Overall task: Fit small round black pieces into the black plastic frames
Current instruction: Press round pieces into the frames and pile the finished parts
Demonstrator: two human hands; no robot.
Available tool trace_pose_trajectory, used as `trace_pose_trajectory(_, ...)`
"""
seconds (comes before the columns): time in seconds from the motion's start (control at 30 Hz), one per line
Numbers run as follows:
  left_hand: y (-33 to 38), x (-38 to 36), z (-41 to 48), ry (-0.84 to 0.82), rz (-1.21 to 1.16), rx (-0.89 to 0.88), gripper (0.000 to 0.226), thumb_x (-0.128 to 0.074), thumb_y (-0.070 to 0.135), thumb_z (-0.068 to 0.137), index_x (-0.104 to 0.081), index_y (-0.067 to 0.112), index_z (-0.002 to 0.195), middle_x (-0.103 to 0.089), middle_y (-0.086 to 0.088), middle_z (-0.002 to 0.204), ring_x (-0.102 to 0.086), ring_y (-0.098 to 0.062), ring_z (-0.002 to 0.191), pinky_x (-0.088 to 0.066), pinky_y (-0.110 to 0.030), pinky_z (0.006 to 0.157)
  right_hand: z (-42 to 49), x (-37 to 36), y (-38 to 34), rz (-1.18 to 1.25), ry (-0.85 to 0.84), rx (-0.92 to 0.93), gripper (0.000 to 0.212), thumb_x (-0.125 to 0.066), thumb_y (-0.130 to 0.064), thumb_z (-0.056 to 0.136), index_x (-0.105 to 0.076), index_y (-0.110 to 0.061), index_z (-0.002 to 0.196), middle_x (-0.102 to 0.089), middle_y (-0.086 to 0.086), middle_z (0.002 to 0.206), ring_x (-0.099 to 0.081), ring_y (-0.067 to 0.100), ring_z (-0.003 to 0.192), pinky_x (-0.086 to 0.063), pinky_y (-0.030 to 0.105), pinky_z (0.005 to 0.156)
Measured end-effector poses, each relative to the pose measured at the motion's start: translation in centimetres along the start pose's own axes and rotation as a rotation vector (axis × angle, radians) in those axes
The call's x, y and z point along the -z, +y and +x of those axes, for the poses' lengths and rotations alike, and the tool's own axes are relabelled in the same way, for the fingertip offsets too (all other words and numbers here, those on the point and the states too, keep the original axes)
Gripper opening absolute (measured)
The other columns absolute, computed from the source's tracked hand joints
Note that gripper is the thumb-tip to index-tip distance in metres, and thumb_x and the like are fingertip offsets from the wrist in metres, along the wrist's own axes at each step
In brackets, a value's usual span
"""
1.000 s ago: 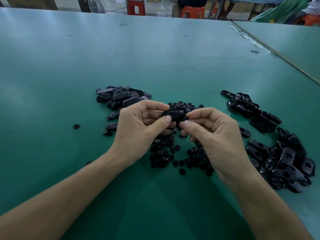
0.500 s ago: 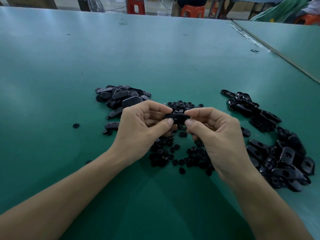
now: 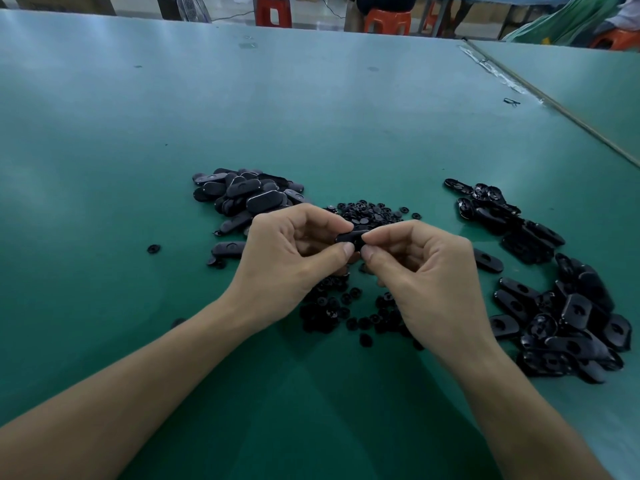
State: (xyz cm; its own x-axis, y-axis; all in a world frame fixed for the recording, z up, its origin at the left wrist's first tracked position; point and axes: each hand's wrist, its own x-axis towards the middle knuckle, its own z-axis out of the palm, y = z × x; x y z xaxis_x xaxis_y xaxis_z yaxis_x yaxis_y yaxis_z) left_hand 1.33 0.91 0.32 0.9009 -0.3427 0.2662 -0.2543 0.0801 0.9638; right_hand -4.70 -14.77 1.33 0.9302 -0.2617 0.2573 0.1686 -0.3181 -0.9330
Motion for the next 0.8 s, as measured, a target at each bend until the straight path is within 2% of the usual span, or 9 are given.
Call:
trace_pose_trajectory(0.13,0.0,-0.1,-0.1,-0.015,-0.011,0.0,0.02,-0.077,0.0,0.076,-0.073,0.014,0.09,-0.075,-0.003,0.078,-0.071,-0.014,0.071,-0.06,-0.027,0.07,-0.1,-0.1,0.1,-0.031,0.012,0.007,0.017,-0.078,-0.01,0.085,-0.071,-0.026,0.082,-0.074,-0.009,0.077,-0.07,0.007,0.07,-0.054,0.022,0.066)
trace_pose_trajectory(0.27,0.0,-0.1,-0.1,-0.033,-0.006,-0.005,0.019,-0.075,0.004,0.074,-0.072,0.014,0.09,-0.076,-0.002,0.079,-0.072,-0.011,0.072,-0.058,-0.022,0.069,-0.1,-0.2,0.0,-0.052,0.026,0.029,0.018,-0.077,-0.009,0.085,-0.071,-0.026,0.082,-0.074,-0.011,0.077,-0.07,0.007,0.072,-0.054,0.02,0.068)
trace_pose_trajectory(0.47,-0.1,0.0,-0.1,-0.039,0.01,-0.011,0.02,-0.074,0.001,0.075,-0.072,0.015,0.089,-0.077,0.0,0.081,-0.073,-0.012,0.075,-0.06,-0.026,0.075,-0.2,-0.5,0.0,-0.063,0.019,0.062,0.024,-0.077,-0.007,0.085,-0.071,-0.03,0.081,-0.074,-0.013,0.078,-0.071,0.006,0.073,-0.054,0.019,0.069)
trace_pose_trajectory(0.63,-0.1,-0.1,-0.1,-0.007,0.039,-0.016,0.021,-0.072,0.002,0.076,-0.072,0.017,0.089,-0.077,-0.003,0.083,-0.074,-0.015,0.076,-0.06,-0.026,0.074,-0.5,-1.2,0.1,-0.075,0.07,0.069,0.028,-0.077,-0.006,0.085,-0.071,-0.033,0.081,-0.074,-0.017,0.078,-0.07,0.003,0.073,-0.053,0.015,0.069)
trace_pose_trajectory(0.8,-0.2,0.1,0.0,0.005,0.03,-0.017,0.024,-0.071,-0.008,0.082,-0.074,0.014,0.092,-0.077,-0.009,0.085,-0.075,-0.021,0.077,-0.062,-0.031,0.074,-0.8,-1.7,0.0,-0.119,0.097,0.105,0.023,-0.077,-0.009,0.086,-0.076,-0.032,0.09,-0.074,-0.02,0.081,-0.071,0.0,0.075,-0.053,0.012,0.07)
